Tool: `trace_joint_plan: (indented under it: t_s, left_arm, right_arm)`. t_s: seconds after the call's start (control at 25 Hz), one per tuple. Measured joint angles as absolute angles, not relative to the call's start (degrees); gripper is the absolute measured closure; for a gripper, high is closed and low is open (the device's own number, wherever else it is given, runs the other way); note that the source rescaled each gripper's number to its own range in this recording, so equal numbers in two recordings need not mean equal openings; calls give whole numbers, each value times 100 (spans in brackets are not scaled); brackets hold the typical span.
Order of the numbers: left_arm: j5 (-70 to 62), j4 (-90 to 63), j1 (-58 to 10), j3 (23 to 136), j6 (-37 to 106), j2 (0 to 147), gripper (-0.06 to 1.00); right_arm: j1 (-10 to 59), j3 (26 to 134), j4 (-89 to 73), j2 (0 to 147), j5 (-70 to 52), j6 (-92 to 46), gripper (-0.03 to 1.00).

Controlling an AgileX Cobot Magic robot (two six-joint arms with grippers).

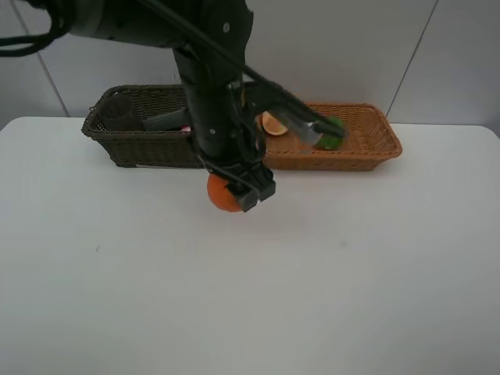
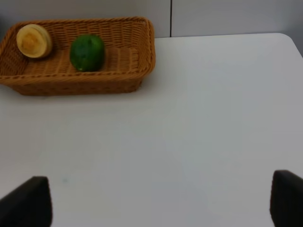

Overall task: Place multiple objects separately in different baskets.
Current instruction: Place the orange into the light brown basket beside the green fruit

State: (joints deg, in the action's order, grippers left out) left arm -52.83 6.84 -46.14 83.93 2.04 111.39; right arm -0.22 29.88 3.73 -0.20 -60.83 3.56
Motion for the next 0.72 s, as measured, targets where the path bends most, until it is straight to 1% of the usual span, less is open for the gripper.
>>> trace_joint_plan:
  t_s: [0.24,0.4,0.52,0.72]
  left_arm:
    - [-5286,635,-4422,10380,-248,12026,3]
    - [-5003,697,-4261,11584,-550,12668,3]
    - [-4516,785,-4140,11953,-642,12971,3]
    - [-3550,845,-3980,11972,-648,13361,3]
  right_arm:
    - [-22,2988,373,-20,-6083,356,-2]
    - [-22,2988,373,-20,-6083,356,-2]
    - [-22,2988,373,-20,-6083,356,-2]
    - [-22,2988,373,-20,-6083,356,-2]
